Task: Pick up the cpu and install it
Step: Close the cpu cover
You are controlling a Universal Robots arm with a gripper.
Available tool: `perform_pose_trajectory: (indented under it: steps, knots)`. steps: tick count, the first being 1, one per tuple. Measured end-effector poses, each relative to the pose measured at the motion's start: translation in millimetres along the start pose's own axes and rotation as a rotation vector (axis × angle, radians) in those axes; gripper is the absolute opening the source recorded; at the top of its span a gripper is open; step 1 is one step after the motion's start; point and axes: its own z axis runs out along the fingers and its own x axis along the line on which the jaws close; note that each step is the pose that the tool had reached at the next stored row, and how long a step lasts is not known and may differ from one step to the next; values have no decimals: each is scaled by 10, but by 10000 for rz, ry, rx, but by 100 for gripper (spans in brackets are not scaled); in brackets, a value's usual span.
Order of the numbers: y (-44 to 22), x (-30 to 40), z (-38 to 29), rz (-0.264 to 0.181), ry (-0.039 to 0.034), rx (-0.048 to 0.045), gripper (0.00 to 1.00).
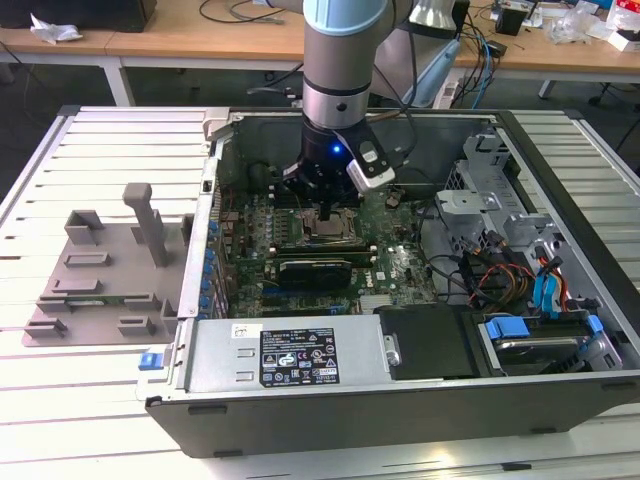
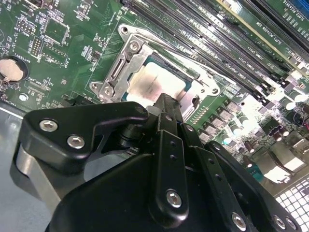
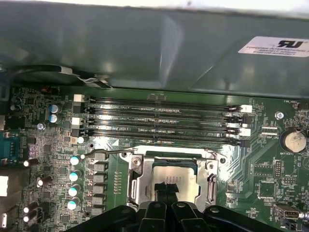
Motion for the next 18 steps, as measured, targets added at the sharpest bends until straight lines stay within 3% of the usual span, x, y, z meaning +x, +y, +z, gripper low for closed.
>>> perform_pose_trajectory:
  steps: [6, 13, 18]
  knots:
    - [1, 15, 1, -4, -4, 0, 11]
    - [4, 98, 6, -27, -35, 3, 11]
    - [-42, 147, 46, -85, -38, 2, 11]
